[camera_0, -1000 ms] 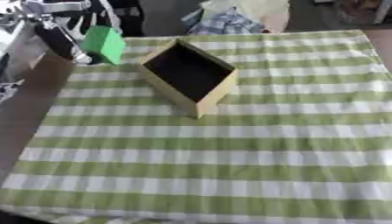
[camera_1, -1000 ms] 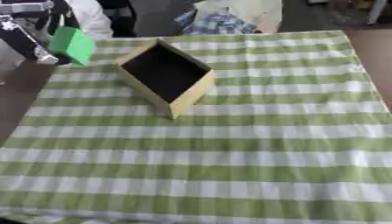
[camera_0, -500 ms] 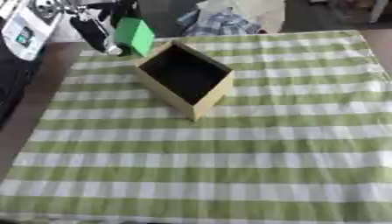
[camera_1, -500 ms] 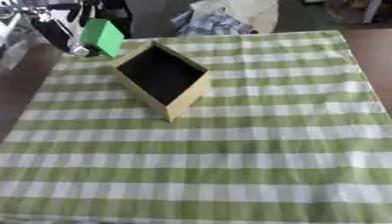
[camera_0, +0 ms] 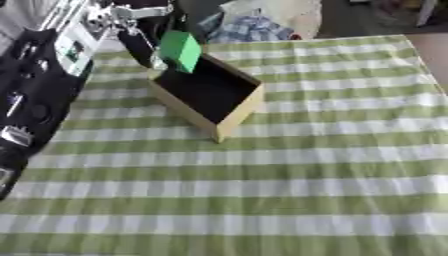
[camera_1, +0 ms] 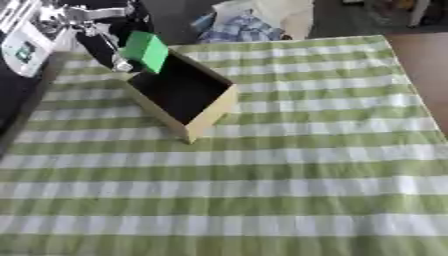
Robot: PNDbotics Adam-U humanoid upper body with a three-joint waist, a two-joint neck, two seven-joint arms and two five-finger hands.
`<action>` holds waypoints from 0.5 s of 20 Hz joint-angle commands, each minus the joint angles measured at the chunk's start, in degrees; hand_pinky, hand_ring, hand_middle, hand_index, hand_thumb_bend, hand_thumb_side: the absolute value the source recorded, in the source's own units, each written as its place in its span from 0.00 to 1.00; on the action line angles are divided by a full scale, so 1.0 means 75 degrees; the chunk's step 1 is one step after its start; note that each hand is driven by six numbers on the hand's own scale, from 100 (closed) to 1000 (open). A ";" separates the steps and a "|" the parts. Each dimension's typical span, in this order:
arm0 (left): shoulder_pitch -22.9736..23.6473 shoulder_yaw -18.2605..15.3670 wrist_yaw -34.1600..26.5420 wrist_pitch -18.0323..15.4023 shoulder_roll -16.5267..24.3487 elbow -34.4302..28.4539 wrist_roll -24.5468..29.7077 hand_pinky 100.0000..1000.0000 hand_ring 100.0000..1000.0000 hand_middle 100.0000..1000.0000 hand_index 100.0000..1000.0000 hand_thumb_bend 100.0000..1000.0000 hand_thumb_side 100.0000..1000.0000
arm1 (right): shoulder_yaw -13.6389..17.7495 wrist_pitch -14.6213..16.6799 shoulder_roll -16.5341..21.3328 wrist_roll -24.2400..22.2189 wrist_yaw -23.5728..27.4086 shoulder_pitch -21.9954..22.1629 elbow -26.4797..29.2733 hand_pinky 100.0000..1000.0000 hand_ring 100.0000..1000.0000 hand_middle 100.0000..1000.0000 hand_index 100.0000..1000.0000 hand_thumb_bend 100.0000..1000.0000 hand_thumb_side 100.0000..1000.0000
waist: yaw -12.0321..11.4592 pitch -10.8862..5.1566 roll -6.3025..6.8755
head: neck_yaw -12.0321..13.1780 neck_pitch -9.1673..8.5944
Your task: Pick up objects on the table and place them in the box.
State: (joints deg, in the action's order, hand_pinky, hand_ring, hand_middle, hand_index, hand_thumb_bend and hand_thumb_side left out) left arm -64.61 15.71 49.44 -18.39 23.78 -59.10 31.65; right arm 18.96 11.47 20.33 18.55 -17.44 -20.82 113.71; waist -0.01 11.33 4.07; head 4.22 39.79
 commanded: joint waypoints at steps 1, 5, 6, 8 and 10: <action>-0.0257 -0.0152 0.0277 0.0029 -0.0115 0.0214 -0.0282 0.26 0.37 0.33 0.51 0.01 0.00 | -0.0021 0.0023 0.0048 -0.0036 0.0113 -0.0153 0.0117 0.50 0.71 0.65 0.89 0.00 1.00 | 0.0038 -0.0068 -0.0066 | 0.0062 -0.0133; -0.0324 -0.0203 0.0552 0.0064 -0.0350 0.0496 -0.0500 0.26 0.37 0.33 0.51 0.00 0.00 | -0.0016 0.0038 0.0003 -0.0055 0.0147 -0.0210 0.0117 0.50 0.71 0.65 0.89 0.00 1.00 | 0.0114 0.0021 -0.0106 | 0.0095 -0.0236; -0.0335 -0.0212 0.0608 0.0067 -0.0395 0.0541 -0.0542 0.26 0.37 0.33 0.51 0.00 0.00 | -0.0013 0.0040 -0.0004 -0.0056 0.0152 -0.0220 0.0117 0.50 0.71 0.65 0.89 0.00 1.00 | 0.0128 0.0037 -0.0113 | 0.0101 -0.0255; -0.0351 -0.0228 0.0746 0.0094 -0.0476 0.0627 -0.0618 0.27 0.37 0.33 0.51 0.02 0.00 | -0.0009 0.0047 -0.0029 -0.0057 0.0166 -0.0245 0.0117 0.49 0.71 0.65 0.89 0.00 1.00 | 0.0163 0.0080 -0.0130 | 0.0110 -0.0293; -0.0362 -0.0245 0.0912 0.0132 -0.0539 0.0695 -0.0704 0.27 0.38 0.33 0.51 0.02 0.00 | -0.0004 0.0048 -0.0045 -0.0061 0.0178 -0.0257 0.0117 0.49 0.71 0.65 0.89 0.00 1.00 | 0.0190 0.0119 -0.0141 | 0.0118 -0.0324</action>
State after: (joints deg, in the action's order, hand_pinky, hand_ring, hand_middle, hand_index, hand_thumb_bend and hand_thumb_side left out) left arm -65.62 14.63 55.54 -17.56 19.26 -53.66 27.01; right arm 18.79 11.70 19.35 18.28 -16.49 -21.91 113.71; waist 1.42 13.19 3.41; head 4.91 38.08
